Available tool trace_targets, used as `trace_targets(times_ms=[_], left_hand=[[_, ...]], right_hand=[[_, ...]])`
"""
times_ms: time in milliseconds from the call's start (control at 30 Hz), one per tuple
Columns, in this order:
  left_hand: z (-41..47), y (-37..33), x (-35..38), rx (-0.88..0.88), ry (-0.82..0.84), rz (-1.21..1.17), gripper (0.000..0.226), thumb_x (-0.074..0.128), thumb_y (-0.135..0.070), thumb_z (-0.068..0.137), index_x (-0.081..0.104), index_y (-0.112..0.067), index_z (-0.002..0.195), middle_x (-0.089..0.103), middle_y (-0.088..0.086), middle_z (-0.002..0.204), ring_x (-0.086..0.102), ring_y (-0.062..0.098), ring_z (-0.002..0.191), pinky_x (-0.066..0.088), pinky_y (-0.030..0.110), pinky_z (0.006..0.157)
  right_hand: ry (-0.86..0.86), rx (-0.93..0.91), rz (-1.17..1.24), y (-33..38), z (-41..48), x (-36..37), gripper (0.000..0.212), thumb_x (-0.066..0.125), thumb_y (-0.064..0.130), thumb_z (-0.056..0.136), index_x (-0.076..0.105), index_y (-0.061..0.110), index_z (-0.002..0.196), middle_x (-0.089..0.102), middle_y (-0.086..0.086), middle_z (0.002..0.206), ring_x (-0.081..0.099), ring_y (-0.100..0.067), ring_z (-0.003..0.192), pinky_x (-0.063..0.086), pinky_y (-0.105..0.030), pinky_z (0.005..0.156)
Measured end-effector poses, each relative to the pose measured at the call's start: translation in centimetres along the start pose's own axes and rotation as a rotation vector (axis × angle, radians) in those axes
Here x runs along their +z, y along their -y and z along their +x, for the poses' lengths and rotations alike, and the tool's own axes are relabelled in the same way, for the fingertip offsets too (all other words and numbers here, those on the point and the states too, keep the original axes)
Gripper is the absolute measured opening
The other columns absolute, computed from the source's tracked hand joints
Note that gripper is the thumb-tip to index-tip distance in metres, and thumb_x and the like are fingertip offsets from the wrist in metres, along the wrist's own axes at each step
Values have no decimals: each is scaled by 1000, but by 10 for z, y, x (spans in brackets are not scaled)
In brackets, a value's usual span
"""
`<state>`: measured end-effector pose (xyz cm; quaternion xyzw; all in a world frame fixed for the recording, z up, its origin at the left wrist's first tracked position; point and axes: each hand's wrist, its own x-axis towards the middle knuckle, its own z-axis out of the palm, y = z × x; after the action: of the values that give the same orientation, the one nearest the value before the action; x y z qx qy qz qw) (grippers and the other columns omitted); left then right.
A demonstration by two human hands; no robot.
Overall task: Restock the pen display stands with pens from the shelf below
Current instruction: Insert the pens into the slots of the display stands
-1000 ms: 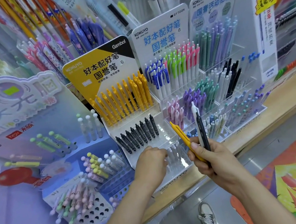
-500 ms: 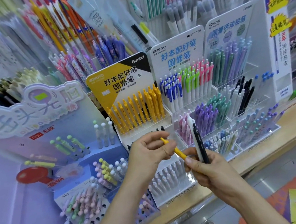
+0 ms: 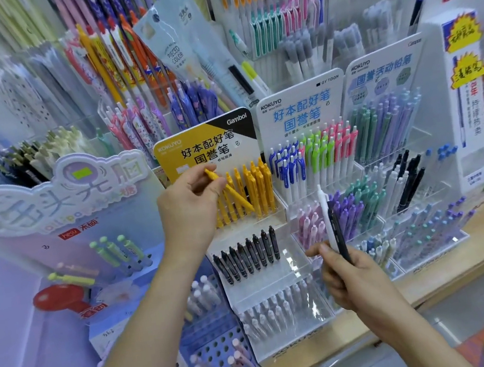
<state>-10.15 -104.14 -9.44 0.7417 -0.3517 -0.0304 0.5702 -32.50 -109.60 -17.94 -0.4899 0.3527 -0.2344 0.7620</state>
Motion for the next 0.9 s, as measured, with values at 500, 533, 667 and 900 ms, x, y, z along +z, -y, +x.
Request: trace_targets(times_ms=[500,533,667,900], left_hand=[[6,20,31,160,69,248,29,76,-16,80,64,-16,107,69,-2,98,66,10,90,51,19,80],[6,22,32,192,82,263,24,76,-16,80,65,-14,102,70,0,96,68,12,88,55,25,79],[6,24,35,280,82,302,13,71,-19,85,73,-11,96,71,3,83,66,20,77,56,43,72],[14,24,37,368,50,417,16,65,-16,90,74,-8,99,72,5,92,63,21,90,52,36,79]], right_hand=[[53,32,-61,3,7,-2,25,49,27,98,63,9,108,29,5,53,22,-9,42,22,-19,37],[54,32,-63,3,7,-2,25,49,27,98,63,9,108,29,6,53,22,-9,42,21,-19,37],[55,39,-65,4,7,-1,25,48,27,99,65,10,107,27,5,55,21,-10,44,21,-19,38],[75,43,-67,4,8,-2,27,49,28,99,69,12,107,27,4,56,21,-10,44,21,-20,39]])
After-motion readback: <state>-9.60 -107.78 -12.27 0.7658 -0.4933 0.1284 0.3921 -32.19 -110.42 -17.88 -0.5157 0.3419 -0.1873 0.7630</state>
